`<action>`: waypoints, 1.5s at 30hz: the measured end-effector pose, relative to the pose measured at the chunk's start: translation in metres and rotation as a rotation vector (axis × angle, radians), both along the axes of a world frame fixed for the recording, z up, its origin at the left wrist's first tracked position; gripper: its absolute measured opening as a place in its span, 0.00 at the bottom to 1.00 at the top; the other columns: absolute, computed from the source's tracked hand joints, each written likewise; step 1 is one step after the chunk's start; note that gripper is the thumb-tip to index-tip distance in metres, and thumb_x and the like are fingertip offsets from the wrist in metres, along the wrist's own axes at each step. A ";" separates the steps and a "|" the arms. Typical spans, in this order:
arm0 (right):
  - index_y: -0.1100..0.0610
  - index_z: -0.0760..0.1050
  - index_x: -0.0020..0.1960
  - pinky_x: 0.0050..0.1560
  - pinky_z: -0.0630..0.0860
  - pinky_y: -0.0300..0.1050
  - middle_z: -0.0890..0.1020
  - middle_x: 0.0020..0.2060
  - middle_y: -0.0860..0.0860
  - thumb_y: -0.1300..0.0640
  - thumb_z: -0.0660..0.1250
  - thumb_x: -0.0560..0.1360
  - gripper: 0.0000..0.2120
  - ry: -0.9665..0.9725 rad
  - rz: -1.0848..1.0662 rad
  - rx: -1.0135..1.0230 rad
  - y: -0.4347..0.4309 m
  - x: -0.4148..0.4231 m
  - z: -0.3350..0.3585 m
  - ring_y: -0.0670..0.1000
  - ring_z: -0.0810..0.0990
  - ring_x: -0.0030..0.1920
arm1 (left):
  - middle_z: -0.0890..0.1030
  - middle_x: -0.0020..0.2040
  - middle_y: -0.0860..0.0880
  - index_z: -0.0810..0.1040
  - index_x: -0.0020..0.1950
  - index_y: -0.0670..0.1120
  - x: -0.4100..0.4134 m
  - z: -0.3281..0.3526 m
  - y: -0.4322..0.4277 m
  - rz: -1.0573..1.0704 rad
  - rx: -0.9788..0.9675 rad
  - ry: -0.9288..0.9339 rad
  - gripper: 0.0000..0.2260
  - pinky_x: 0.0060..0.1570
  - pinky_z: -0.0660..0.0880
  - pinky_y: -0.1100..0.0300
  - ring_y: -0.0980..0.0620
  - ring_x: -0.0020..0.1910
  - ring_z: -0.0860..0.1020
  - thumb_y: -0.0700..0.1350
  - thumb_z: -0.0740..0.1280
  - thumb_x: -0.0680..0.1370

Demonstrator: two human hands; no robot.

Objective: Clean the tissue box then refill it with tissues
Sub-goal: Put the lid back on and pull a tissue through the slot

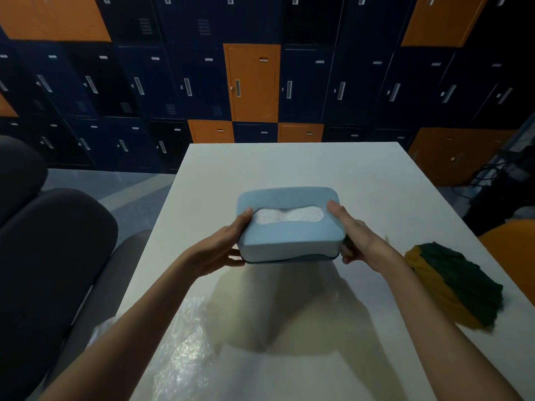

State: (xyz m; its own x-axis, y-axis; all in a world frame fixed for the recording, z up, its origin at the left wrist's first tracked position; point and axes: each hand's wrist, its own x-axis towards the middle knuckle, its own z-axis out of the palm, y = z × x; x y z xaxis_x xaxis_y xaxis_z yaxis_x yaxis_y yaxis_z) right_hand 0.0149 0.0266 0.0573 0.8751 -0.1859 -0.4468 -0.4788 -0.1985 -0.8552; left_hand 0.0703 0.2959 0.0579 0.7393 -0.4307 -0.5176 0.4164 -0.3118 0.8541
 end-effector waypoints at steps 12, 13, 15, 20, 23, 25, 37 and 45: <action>0.64 0.71 0.58 0.33 0.82 0.48 0.79 0.38 0.61 0.35 0.55 0.76 0.31 0.130 -0.073 -0.187 0.002 0.009 -0.020 0.55 0.79 0.27 | 0.76 0.64 0.42 0.73 0.65 0.39 0.008 -0.025 -0.026 0.033 0.240 -0.183 0.21 0.57 0.77 0.52 0.44 0.62 0.76 0.54 0.59 0.82; 0.64 0.71 0.58 0.32 0.81 0.47 0.79 0.39 0.61 0.35 0.55 0.77 0.31 0.124 -0.079 -0.201 0.003 0.009 -0.020 0.55 0.79 0.27 | 0.76 0.63 0.42 0.73 0.65 0.40 0.007 -0.027 -0.028 0.040 0.254 -0.197 0.20 0.56 0.77 0.52 0.45 0.61 0.76 0.54 0.59 0.82; 0.64 0.71 0.58 0.30 0.80 0.46 0.79 0.41 0.61 0.35 0.55 0.77 0.31 0.112 -0.089 -0.243 0.007 0.008 -0.020 0.55 0.79 0.28 | 0.75 0.63 0.43 0.72 0.65 0.41 0.006 -0.032 -0.028 0.055 0.289 -0.224 0.21 0.56 0.77 0.50 0.44 0.61 0.76 0.55 0.59 0.81; 0.60 0.72 0.58 0.35 0.77 0.46 0.78 0.47 0.58 0.32 0.51 0.76 0.32 0.120 -0.017 -0.539 0.009 0.007 -0.016 0.58 0.80 0.39 | 0.69 0.67 0.43 0.67 0.72 0.44 0.000 -0.044 -0.027 0.102 0.327 -0.268 0.28 0.62 0.74 0.43 0.43 0.62 0.72 0.62 0.57 0.80; 0.57 0.70 0.65 0.49 0.72 0.49 0.75 0.57 0.57 0.43 0.56 0.79 0.22 -0.126 0.118 -0.989 0.012 0.013 -0.006 0.59 0.76 0.54 | 0.68 0.66 0.43 0.66 0.73 0.46 -0.003 -0.047 -0.028 0.100 0.343 -0.287 0.29 0.64 0.72 0.41 0.41 0.63 0.71 0.64 0.55 0.80; 0.54 0.70 0.67 0.53 0.71 0.50 0.73 0.59 0.55 0.51 0.59 0.79 0.17 -0.364 0.295 -1.100 0.022 0.017 0.005 0.57 0.73 0.57 | 0.68 0.66 0.43 0.67 0.73 0.47 -0.004 -0.048 -0.028 0.108 0.348 -0.292 0.28 0.63 0.72 0.41 0.41 0.63 0.71 0.64 0.55 0.80; 0.49 0.80 0.57 0.54 0.64 0.51 0.73 0.59 0.52 0.59 0.62 0.79 0.12 -0.469 0.813 -1.582 0.038 0.043 0.017 0.55 0.69 0.58 | 0.68 0.67 0.43 0.66 0.73 0.45 -0.006 -0.043 -0.028 0.102 0.292 -0.289 0.27 0.58 0.74 0.48 0.44 0.62 0.71 0.62 0.55 0.81; 0.53 0.81 0.35 0.51 0.66 0.53 0.73 0.49 0.51 0.56 0.66 0.76 0.11 -0.767 0.878 -1.521 0.028 0.059 0.010 0.55 0.70 0.51 | 0.69 0.66 0.43 0.66 0.74 0.46 -0.005 -0.046 -0.026 0.107 0.278 -0.284 0.29 0.60 0.74 0.46 0.43 0.60 0.73 0.63 0.56 0.80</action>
